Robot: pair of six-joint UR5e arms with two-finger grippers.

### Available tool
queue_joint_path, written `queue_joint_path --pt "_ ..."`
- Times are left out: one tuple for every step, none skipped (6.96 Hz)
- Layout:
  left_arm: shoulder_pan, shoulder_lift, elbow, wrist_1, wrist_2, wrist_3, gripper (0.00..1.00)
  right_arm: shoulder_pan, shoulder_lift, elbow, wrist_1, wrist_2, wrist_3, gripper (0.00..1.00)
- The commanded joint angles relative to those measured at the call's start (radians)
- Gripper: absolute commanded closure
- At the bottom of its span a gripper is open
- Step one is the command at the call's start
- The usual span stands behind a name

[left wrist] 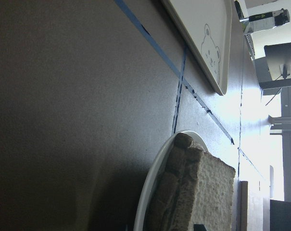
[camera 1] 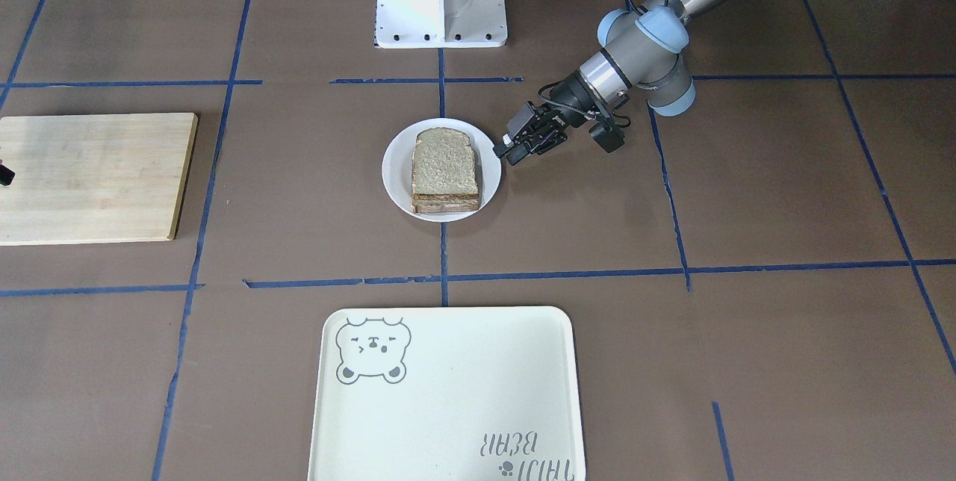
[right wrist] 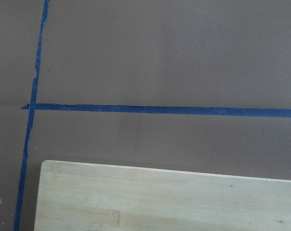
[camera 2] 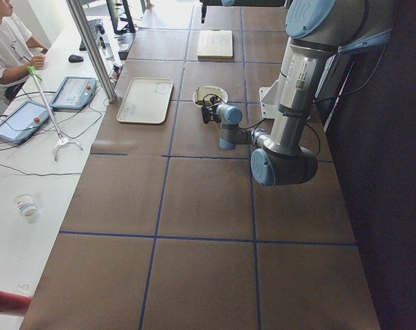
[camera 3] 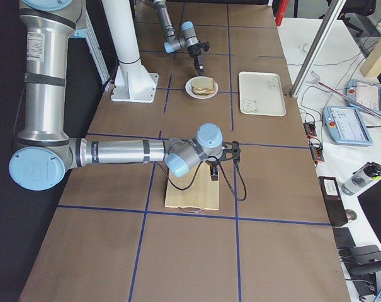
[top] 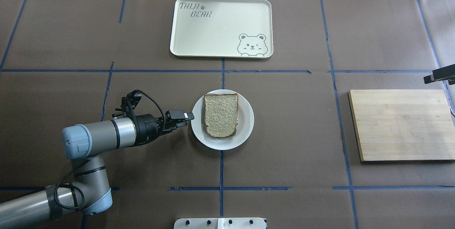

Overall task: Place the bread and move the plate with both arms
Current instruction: 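Close the left gripper on the white plate's rim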

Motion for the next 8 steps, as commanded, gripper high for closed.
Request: queue_joint_path --pt "0.006 -0.012 0.027 -0.001 0.002 0.001 0.45 0.000 0.001 -0.002 -0.002 0.001 0.000 0.00" --pt "0.015 -0.027 0.048 -0.001 0.002 -0.001 0.45 0.000 0.001 -0.003 -0.002 0.001 0.000 0.00" --pt "0.017 -0.049 0.061 -0.001 0.002 -0.001 0.49 0.000 0.001 -0.003 -0.002 0.001 0.000 0.00" --pt "0.017 -0.069 0.079 -0.001 0.002 -0.001 0.56 0.000 0.001 -0.003 -0.002 0.001 0.000 0.00" --pt "0.017 -0.072 0.084 -0.001 0.002 -0.002 0.56 0.000 0.000 -0.003 -0.002 0.001 0.000 0.00" --pt "0.021 -0.083 0.096 -0.001 0.002 -0.001 0.61 0.000 -0.001 -0.003 -0.002 0.001 0.000 0.00" --pt "0.023 -0.086 0.101 -0.001 0.002 -0.001 0.64 0.000 -0.002 -0.003 -0.002 0.001 0.000 0.00" --pt "0.023 -0.086 0.102 -0.001 0.002 -0.002 0.71 0.000 -0.002 -0.003 0.000 0.001 0.000 0.00"
